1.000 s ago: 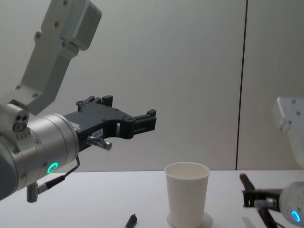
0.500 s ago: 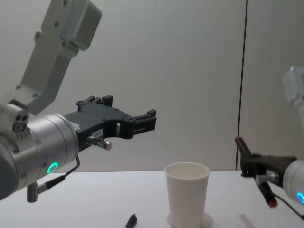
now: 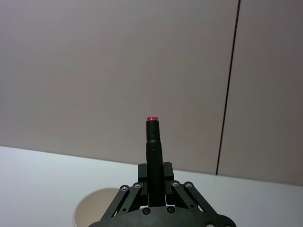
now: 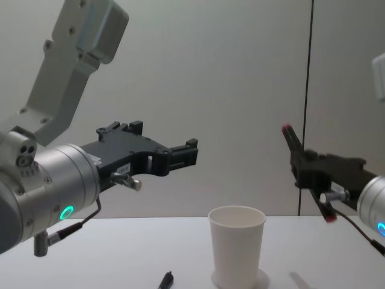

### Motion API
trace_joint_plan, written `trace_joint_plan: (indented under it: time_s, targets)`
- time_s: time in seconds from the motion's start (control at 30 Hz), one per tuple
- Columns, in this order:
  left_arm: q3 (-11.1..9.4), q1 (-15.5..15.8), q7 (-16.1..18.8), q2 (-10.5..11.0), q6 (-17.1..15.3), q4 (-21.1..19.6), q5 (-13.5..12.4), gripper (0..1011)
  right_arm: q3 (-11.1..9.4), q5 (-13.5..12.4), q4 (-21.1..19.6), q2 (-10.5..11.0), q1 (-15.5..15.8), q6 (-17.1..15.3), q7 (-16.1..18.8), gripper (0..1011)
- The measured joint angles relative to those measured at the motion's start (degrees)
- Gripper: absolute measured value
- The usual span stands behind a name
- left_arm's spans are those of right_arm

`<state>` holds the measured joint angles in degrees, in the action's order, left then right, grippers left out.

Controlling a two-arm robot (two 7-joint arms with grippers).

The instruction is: Place the pen into the pen holder.

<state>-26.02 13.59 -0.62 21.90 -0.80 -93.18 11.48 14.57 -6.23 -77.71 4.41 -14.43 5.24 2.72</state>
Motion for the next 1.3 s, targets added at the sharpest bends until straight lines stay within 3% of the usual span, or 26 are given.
trace_joint_plan:
  time_s: [0.3,0.4,0.43,0.53,0.73,0.93,1.3]
  targets:
    - [0.0,0.0,0.0,0.0,0.0,0.0,0.0,1000,-0.2,-0.1,4.0,-0.2,-2.4,9.1,6.0,176]
    - [0.0,0.0,0.0,0.0,0.0,0.0,0.0,1000,-0.3,-0.3,7.6,-0.7,-4.6,13.9,9.3,176]
    - [0.0,0.0,0.0,0.0,0.0,0.0,0.0,1000,-0.3,-0.3,7.6,-0.7,-4.6,13.9,9.3,176]
    - [0.0,0.0,0.0,0.0,0.0,0.0,0.0,1000,-0.3,-0.5,12.0,-1.5,-7.3,18.5,12.2,176]
    - [0.0,0.0,0.0,0.0,0.0,0.0,0.0,1000,-0.1,-0.2,19.3,-2.8,-11.5,24.2,15.1,176]
    - [0.0,0.0,0.0,0.0,0.0,0.0,0.0,1000,0.2,0.4,27.0,-4.1,-15.7,27.9,16.2,176]
    - [0.0,0.0,0.0,0.0,0.0,0.0,0.0,1000,0.6,0.6,39.8,-6.4,-22.2,31.7,17.1,176]
